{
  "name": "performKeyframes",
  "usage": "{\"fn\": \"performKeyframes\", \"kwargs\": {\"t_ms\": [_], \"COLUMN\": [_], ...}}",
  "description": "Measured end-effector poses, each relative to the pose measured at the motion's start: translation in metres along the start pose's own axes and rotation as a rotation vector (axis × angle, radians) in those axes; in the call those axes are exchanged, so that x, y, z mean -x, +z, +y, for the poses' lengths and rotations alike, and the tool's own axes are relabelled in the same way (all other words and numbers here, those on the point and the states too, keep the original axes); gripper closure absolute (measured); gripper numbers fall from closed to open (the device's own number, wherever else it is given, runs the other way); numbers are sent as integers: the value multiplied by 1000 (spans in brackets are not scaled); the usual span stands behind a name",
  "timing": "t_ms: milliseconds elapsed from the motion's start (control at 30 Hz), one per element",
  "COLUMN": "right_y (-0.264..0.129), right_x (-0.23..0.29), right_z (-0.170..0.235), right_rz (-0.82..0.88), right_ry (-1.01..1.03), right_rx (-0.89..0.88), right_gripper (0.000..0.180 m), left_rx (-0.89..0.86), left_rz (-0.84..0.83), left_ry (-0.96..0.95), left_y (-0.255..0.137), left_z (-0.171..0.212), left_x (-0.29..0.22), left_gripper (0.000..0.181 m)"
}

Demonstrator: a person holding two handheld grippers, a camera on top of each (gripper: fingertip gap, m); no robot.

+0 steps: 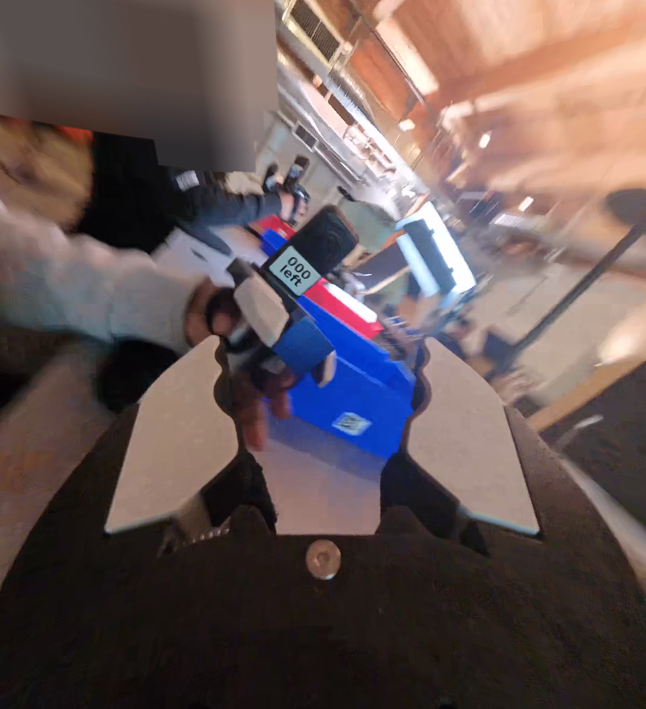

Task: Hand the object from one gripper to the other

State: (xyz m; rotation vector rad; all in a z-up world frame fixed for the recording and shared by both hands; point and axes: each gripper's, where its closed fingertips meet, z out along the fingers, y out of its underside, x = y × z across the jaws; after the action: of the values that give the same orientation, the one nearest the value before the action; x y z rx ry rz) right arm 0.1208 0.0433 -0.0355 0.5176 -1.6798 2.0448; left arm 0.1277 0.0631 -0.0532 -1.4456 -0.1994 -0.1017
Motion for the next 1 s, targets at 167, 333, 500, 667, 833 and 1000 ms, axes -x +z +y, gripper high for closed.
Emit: {"fn": "performKeyframes", "kwargs": {"t_ms": [167, 333, 500, 667, 833, 1000], "right_y": [4, 6, 5, 3, -2, -4], "right_x": [25, 35, 32, 11, 1, 19], "right_z": [17, 28, 26, 14, 22, 17], "right_rz": [-8, -59, -53, -5, -168, -453], "right_ry": [-515, -538, -505, -137, 698, 1320], "right_rx": [110, 159, 162, 115, 152, 139], "right_gripper": [110, 144, 151, 151, 151, 151], "left_rx": [120, 162, 145, -98, 12, 228], "left_rz": [108, 115, 108, -76, -348, -427], "left_ry": [-175, -206, -200, 170, 905, 1263], "left_y": [8, 9, 10, 5, 0, 8], "left_z": [24, 31, 29, -11, -16, 8], "left_x": [-10, -11, -10, 3, 9, 20], "left_gripper": [152, 152, 151, 103, 100, 119]}}
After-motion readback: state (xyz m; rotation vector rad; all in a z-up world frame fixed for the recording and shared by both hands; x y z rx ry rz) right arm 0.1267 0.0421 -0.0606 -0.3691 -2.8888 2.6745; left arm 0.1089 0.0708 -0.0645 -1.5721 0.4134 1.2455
